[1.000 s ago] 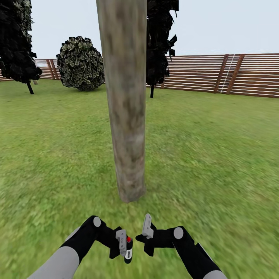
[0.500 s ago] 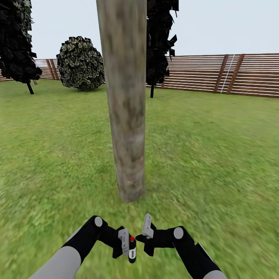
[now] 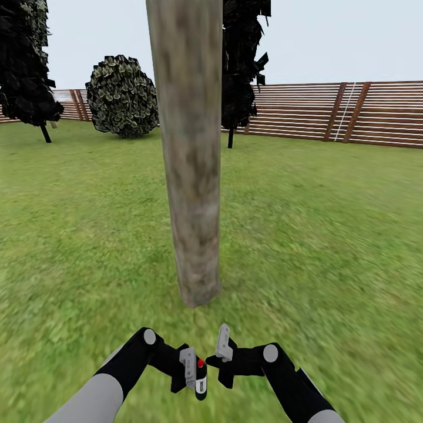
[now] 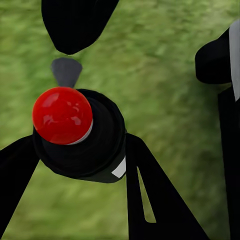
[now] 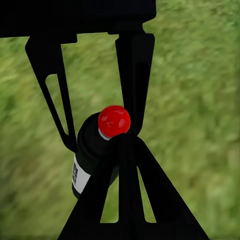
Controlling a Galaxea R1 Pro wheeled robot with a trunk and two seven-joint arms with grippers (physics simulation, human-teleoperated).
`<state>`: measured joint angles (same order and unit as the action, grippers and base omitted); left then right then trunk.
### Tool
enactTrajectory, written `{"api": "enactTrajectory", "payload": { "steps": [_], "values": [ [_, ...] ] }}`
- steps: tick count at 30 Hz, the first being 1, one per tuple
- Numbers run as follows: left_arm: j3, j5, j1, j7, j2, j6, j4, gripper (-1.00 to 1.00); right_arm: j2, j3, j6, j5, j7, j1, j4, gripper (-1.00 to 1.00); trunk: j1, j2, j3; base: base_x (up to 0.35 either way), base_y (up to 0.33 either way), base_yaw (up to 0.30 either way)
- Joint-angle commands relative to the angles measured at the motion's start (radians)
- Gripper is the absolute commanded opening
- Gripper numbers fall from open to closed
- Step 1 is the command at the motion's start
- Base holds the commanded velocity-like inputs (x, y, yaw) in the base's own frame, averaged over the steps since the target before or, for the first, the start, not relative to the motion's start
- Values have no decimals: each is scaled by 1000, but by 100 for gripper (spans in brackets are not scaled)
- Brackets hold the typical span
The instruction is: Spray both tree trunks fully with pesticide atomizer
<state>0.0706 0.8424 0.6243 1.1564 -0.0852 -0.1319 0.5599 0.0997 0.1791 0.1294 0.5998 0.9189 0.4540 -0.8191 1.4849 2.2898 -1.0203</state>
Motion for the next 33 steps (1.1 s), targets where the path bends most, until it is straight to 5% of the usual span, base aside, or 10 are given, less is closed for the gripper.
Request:
{"api": "enactTrajectory", "payload": {
  "steps": [1, 16, 21, 24, 30, 33],
  "values": [
    [0, 0, 0, 0, -1, 0, 0, -100, 0, 0, 0, 0, 0, 0, 0, -100, 0, 0, 0, 0, 0, 0],
    [0, 0, 0, 0, -5, -2, -2, -100, 0, 0, -1, 0, 0, 0, 0, -100, 0, 0, 0, 0, 0, 0],
    [4, 18, -4, 0, 32, -3, -6, -100, 0, 0, -1, -1, 0, 0, 0, -100, 0, 0, 0, 0, 0, 0],
    [5, 19, -8, -1, 77, -3, -6, -100, 0, 0, -1, -2, 0, 0, 0, -100, 0, 0, 0, 0, 0, 0],
    [5, 20, -10, -1, 115, -3, -6, -100, 0, 0, -1, -2, 0, 0, 0, -100, 0, 0, 0, 0, 0, 0],
    [5, 19, -14, -1, 163, -3, -6, -100, -1, 0, 0, -1, 1, 0, 3, -100, 0, 0, 0, 0, 0, 0]
  ]
}}
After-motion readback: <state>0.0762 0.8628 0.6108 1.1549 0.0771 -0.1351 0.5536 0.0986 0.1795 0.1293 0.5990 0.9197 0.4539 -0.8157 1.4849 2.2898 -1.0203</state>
